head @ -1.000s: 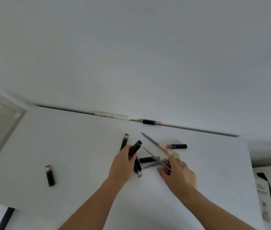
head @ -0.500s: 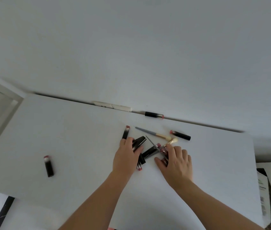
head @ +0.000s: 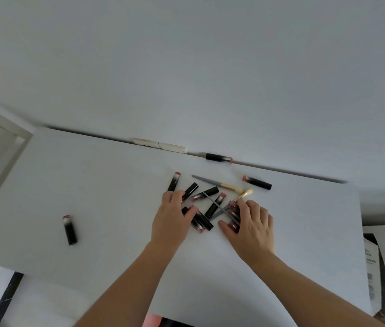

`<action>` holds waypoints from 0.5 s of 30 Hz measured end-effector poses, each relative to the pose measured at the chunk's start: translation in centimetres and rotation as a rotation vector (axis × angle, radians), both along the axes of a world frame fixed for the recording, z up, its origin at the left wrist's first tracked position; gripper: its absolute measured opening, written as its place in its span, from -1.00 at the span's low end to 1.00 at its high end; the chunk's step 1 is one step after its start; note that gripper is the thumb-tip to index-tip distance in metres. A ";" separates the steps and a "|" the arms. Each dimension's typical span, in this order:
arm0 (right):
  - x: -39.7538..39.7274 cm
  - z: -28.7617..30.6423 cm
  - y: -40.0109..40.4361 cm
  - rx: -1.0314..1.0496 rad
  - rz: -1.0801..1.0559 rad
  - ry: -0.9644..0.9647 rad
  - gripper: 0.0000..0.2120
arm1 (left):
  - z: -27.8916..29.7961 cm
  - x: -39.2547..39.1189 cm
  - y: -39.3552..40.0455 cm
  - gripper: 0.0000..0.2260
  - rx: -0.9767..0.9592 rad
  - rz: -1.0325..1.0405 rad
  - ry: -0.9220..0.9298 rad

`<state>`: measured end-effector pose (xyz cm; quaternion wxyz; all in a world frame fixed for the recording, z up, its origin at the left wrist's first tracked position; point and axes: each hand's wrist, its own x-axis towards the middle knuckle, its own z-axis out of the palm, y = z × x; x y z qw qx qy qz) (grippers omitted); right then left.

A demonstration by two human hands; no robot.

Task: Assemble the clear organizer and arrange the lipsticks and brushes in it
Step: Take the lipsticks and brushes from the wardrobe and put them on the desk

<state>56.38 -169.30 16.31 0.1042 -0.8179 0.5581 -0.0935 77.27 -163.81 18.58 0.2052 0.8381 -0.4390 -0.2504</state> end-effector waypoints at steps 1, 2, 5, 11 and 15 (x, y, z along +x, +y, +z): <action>0.0 0.0 0.0 -0.006 0.012 -0.001 -0.35 | 0.0 0.1 0.1 -0.56 -0.002 0.000 -0.002; -0.1 0.0 0.1 -0.012 0.028 0.001 -0.35 | 0.0 0.1 0.2 -0.56 -0.003 -0.001 -0.005; -0.3 0.0 0.0 -0.027 0.056 0.009 -0.37 | 0.0 0.2 0.4 -0.58 -0.004 -0.010 -0.011; -0.1 0.9 0.1 0.016 0.026 -0.021 -0.34 | 0.6 0.3 1.0 -0.59 -0.024 -0.003 -0.036; -0.6 2.8 0.4 0.100 -0.019 -0.089 -0.41 | 1.8 0.6 1.8 -0.59 -0.041 0.016 -0.015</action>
